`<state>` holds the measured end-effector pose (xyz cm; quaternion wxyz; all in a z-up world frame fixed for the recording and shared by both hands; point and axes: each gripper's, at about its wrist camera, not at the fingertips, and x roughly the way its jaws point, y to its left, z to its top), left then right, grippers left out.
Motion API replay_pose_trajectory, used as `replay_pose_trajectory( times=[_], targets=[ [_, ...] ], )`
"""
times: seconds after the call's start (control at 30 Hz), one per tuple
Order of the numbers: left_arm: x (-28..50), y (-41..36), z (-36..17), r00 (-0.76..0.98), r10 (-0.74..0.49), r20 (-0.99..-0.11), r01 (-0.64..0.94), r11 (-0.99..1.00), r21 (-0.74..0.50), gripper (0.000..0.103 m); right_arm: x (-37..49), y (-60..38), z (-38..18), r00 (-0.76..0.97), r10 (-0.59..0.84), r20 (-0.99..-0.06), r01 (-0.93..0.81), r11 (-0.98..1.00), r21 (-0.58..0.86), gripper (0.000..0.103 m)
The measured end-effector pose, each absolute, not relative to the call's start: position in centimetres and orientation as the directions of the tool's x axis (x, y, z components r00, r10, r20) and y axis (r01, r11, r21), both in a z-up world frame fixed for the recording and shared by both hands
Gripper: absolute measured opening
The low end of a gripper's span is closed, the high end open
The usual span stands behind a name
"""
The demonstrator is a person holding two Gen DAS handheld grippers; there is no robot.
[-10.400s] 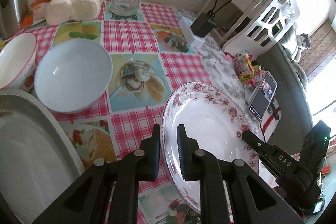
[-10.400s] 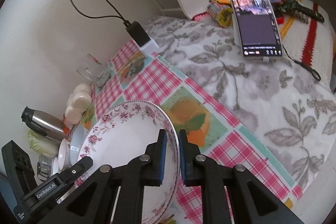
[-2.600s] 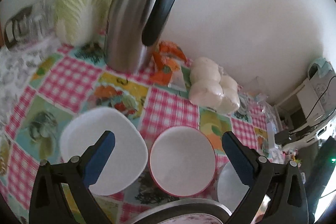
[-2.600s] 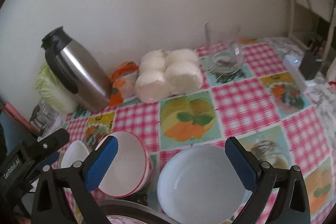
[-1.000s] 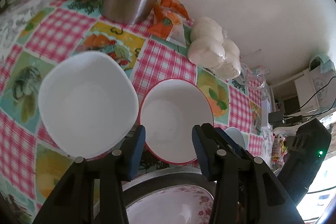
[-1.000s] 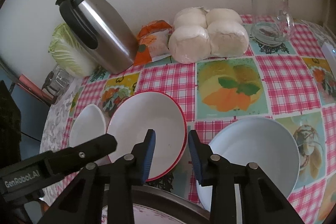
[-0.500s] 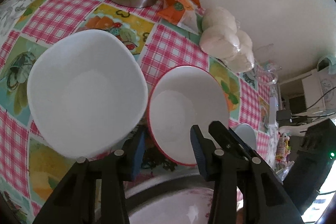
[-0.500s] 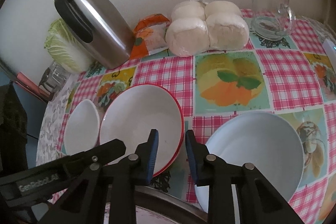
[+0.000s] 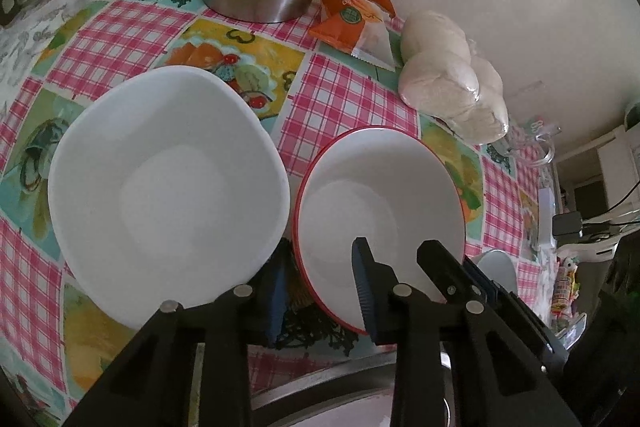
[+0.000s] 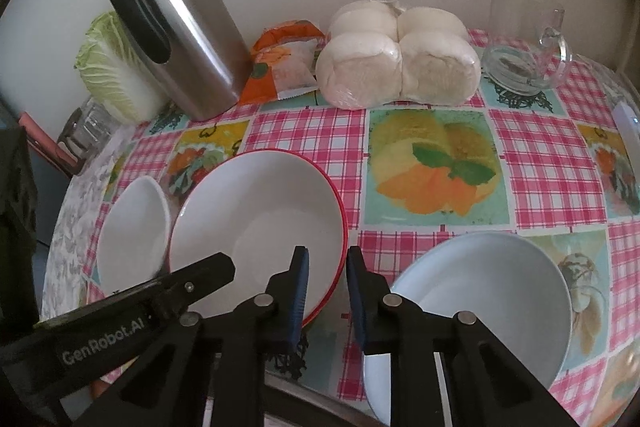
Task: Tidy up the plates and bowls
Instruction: 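Lift the red-rimmed bowl with both tools and carry it toward the plate stack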
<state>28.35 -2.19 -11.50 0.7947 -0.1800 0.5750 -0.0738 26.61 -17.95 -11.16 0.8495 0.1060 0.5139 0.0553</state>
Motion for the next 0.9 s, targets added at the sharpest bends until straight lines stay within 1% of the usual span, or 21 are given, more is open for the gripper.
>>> replay_pose_trajectory(
  times=[0.2,0.43,0.5,0.57,0.63,0.77,0.9],
  targets=[
    [28.7,-2.4,-11.7,0.336,-0.301,-0.892,-0.085,0.934,-0.347,0.032,27.1,-17.8,-11.8,0.451,0.2,-0.87,0.008,0.974,0.228,0.019],
    [28.9,-2.8,-11.9,0.347,-0.275,-0.897,-0.062,0.947,-0.315,0.029,27.5,-17.5,-12.1,0.448,0.201,-0.871,-0.007,0.975,0.222,0.018],
    [28.9,-2.7,-12.0,0.353,-0.264,-0.897,-0.059,0.951,-0.303,0.02,27.4,-17.5,-12.1,0.455,0.192,-0.87,-0.009,0.977,0.211,0.017],
    [29.0,-2.4,-12.2,0.352,-0.281,-0.893,-0.062,0.945,-0.322,0.016,27.4,-17.6,-11.9,0.461,0.181,-0.868,-0.004,0.979,0.202,0.016],
    [29.0,-2.4,-12.2,0.355,-0.283,-0.891,-0.056,0.945,-0.322,0.016,27.4,-17.7,-11.8,0.469,0.175,-0.866,-0.006,0.981,0.195,0.016],
    [28.8,-2.7,-11.2,0.384,-0.247,-0.89,-0.031,0.96,-0.28,0.016,27.2,-18.0,-11.6,0.474,0.193,-0.859,-0.007,0.976,0.216,0.016],
    [28.4,-2.7,-10.0,0.414,-0.256,-0.874,-0.019,0.957,-0.289,0.016,27.0,-18.5,-10.7,0.496,0.21,-0.842,-0.001,0.97,0.241,0.016]
  ],
)
